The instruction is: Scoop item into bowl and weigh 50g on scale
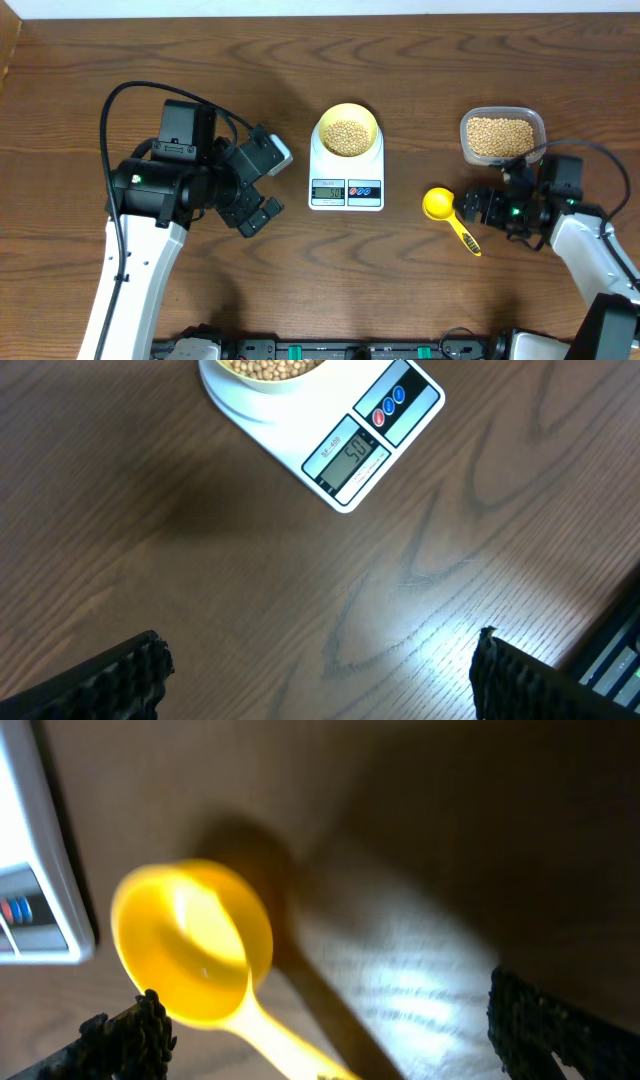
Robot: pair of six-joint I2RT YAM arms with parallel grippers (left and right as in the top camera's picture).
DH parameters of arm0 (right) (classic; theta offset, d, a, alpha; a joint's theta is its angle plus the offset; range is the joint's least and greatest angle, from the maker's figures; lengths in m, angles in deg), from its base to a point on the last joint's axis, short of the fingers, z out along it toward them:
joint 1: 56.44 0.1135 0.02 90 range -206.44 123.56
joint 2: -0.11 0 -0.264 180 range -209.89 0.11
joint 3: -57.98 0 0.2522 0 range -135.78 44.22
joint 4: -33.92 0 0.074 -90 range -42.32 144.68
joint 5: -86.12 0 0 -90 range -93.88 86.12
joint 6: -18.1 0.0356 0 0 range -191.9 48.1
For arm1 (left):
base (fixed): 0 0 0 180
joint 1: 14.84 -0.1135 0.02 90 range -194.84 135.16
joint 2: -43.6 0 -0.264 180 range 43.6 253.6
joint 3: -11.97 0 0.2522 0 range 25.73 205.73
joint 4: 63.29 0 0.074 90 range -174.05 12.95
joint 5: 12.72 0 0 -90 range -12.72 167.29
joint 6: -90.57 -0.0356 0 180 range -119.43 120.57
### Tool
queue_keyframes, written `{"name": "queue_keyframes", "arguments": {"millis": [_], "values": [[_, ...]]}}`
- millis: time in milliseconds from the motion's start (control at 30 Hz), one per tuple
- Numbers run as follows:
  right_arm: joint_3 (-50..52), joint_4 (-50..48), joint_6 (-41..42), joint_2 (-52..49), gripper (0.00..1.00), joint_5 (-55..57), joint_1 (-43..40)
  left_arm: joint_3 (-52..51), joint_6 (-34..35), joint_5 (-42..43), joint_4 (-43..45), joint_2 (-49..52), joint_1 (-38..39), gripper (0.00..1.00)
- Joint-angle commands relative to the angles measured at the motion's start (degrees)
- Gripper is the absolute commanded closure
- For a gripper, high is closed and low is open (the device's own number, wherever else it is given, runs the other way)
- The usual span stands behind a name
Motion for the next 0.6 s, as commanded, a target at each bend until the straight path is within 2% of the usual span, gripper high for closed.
{"name": "queue_keyframes", "arguments": {"millis": [0, 167, 567], "values": [[-7.08, 4.37, -1.11, 1.29, 0.01, 4.37, -0.2, -0.39, -1.01, 0.9, -0.22, -0.02, -0.2, 0.02], [-12.74, 7.98, -1.31, 3.08, 0.01, 4.26, -0.04, -0.42, -1.01, 0.9, -0.22, -0.02, -0.2, 0.02], [-19.63, 7.91, -1.88, 9.97, 0.01, 1.29, 2.8, -0.42, -1.01, 0.9, -0.22, -0.02, -0.2, 0.02]]}}
